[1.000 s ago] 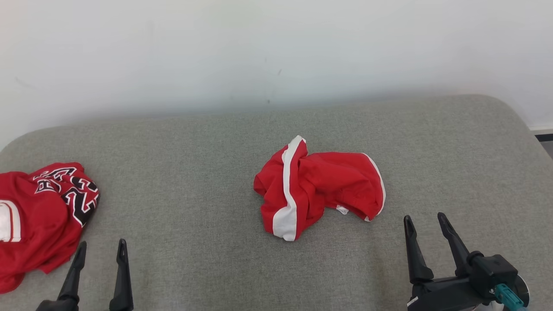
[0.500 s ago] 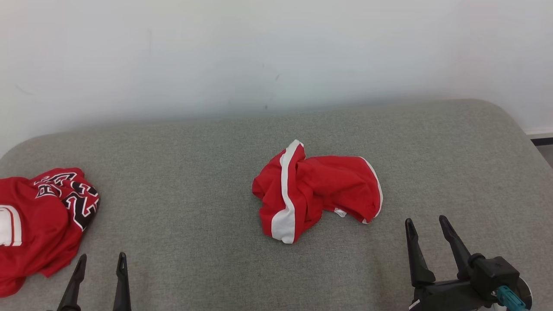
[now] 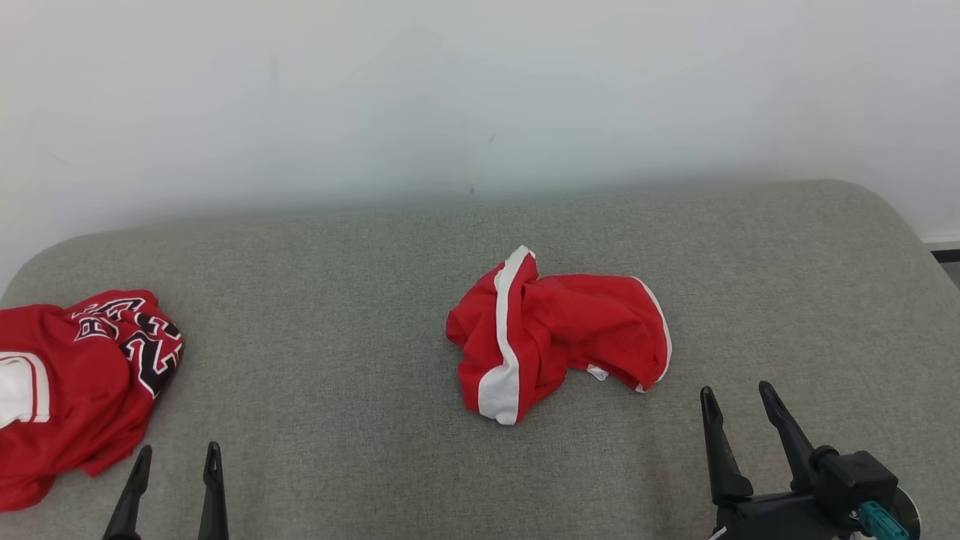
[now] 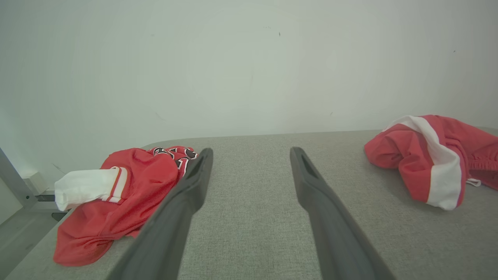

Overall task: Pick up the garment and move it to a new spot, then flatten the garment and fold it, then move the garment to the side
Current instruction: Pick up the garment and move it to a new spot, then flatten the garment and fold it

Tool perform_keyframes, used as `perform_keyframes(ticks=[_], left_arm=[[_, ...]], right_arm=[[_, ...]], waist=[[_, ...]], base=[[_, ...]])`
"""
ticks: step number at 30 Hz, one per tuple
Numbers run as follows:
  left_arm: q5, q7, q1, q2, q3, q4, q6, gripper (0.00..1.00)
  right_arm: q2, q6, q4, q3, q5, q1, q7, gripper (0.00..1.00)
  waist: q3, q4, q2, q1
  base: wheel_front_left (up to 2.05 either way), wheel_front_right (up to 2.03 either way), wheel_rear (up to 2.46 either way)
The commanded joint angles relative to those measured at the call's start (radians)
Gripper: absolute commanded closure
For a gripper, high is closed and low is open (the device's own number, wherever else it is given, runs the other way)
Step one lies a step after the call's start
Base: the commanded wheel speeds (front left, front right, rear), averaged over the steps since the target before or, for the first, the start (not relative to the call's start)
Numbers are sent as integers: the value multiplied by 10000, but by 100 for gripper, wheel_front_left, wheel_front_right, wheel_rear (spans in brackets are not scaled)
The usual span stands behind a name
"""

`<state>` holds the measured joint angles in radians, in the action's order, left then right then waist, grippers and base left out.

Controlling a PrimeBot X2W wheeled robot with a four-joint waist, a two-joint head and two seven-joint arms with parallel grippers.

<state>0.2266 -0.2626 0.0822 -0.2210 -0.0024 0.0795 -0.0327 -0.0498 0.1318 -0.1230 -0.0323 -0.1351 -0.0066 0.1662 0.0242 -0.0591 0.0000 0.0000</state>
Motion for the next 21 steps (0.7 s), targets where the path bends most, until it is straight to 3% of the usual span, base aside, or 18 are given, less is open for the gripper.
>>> perform_keyframes(ticks=[1,21], left_arm=[[-66,-33,138,26,40,19,1,0],[-103,-34,102,66,171,86,-27,0]], right_arm=[[-11,-22,-24,-13,-76,85,-11,0],[-11,-22,-126,-52,-171,53,70,0]], waist=[[6,13,0,0],[-27,14,0,0]], base=[[0,0,0],[0,0,0]])
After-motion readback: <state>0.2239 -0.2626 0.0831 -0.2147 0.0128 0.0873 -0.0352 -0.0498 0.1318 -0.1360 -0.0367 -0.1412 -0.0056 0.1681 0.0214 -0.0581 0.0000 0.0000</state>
